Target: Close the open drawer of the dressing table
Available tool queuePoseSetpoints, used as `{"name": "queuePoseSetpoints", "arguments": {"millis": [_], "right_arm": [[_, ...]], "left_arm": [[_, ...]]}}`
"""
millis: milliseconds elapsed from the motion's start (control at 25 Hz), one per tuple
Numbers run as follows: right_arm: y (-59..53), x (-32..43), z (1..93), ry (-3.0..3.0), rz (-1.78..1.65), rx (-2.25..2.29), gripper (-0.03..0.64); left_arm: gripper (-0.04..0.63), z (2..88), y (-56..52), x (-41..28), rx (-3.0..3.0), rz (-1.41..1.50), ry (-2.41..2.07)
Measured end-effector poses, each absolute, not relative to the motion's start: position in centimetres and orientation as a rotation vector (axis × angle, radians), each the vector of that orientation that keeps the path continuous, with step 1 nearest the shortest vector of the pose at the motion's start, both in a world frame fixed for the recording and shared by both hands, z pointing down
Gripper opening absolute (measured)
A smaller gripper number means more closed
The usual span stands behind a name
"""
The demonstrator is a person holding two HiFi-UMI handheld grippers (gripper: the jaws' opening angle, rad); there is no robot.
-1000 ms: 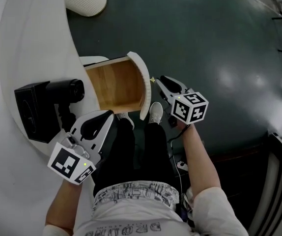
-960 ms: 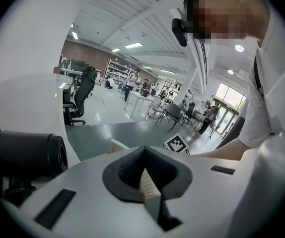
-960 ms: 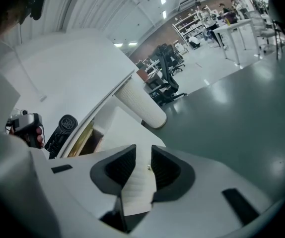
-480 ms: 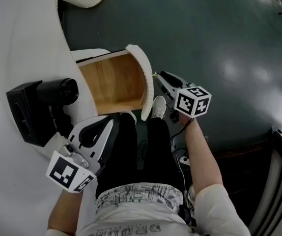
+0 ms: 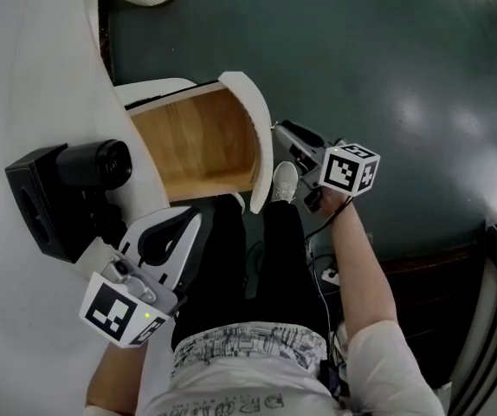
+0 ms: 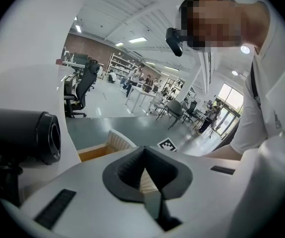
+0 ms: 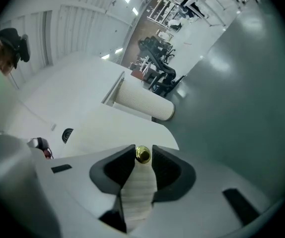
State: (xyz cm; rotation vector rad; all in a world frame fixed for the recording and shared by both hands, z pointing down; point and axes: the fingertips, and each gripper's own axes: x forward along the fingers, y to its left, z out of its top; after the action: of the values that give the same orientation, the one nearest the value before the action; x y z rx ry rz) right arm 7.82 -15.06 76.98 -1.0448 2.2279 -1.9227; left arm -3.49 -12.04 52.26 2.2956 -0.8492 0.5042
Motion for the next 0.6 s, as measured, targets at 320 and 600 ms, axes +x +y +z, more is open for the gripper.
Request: {"name": "queuePoseSetpoints", "arguments": {"millis": [320, 600], "right_arm": [[-15.81, 7.64, 76.67, 2.109, -1.946, -0.952, 0.114], [-15.51, 7.80, 76.96, 2.115, -1.944, -0.982, 0.110]], "left_arm": [[0.015, 52.33, -12.06, -3.32, 2.285, 0.505, -0.845], [0.015, 51.70, -12.02, -3.54, 2.288, 0.483, -0.861]]}}
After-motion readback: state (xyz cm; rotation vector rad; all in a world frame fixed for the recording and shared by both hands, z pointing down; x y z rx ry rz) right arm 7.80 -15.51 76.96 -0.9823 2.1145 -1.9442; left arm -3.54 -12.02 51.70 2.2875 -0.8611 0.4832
